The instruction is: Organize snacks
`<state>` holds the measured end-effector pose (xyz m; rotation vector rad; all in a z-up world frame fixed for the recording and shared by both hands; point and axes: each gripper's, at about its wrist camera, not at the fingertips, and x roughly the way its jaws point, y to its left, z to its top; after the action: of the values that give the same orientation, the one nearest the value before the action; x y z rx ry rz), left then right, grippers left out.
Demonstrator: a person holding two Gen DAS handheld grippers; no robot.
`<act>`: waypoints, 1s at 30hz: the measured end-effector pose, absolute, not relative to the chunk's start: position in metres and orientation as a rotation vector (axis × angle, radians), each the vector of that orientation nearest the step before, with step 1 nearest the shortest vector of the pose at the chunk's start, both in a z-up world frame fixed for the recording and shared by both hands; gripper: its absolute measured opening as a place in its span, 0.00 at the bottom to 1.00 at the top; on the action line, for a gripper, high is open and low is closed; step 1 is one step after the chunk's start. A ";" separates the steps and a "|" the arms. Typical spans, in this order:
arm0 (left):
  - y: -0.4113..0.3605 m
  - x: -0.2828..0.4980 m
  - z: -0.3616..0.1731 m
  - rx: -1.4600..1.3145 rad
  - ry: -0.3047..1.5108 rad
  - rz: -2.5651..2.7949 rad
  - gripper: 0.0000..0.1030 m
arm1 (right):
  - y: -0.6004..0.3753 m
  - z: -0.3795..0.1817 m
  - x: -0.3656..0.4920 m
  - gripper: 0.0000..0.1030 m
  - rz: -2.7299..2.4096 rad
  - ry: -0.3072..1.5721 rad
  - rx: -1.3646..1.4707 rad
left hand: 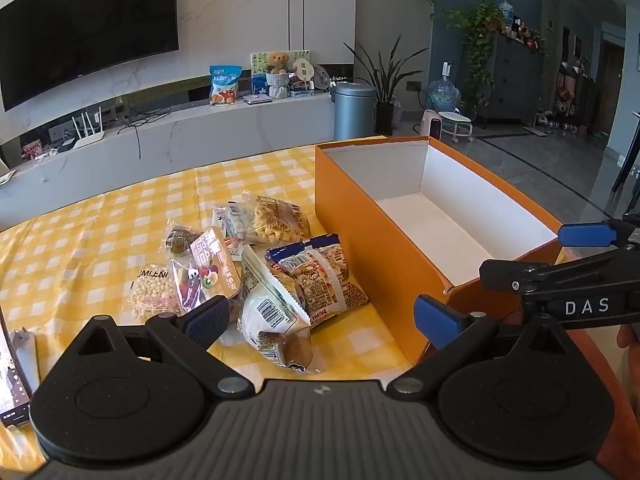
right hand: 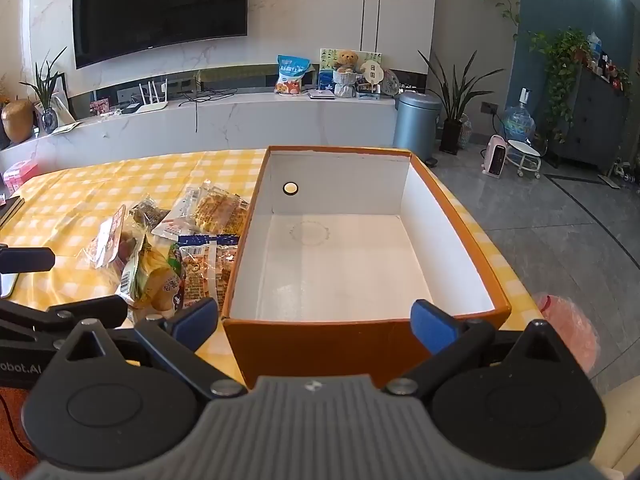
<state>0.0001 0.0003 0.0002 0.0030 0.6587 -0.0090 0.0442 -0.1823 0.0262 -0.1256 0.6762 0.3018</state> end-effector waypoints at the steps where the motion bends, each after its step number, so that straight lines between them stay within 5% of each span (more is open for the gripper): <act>1: 0.000 0.000 0.000 0.004 0.659 -0.009 1.00 | -0.182 0.026 0.044 0.97 0.302 0.675 -0.124; 30: -0.001 0.002 -0.004 0.007 0.677 -0.014 1.00 | -0.185 0.025 0.047 0.97 0.291 0.699 -0.104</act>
<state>0.0016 -0.0013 -0.0038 0.0070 0.6767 -0.0136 0.0468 -0.1851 0.0249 -0.1043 0.6992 0.2911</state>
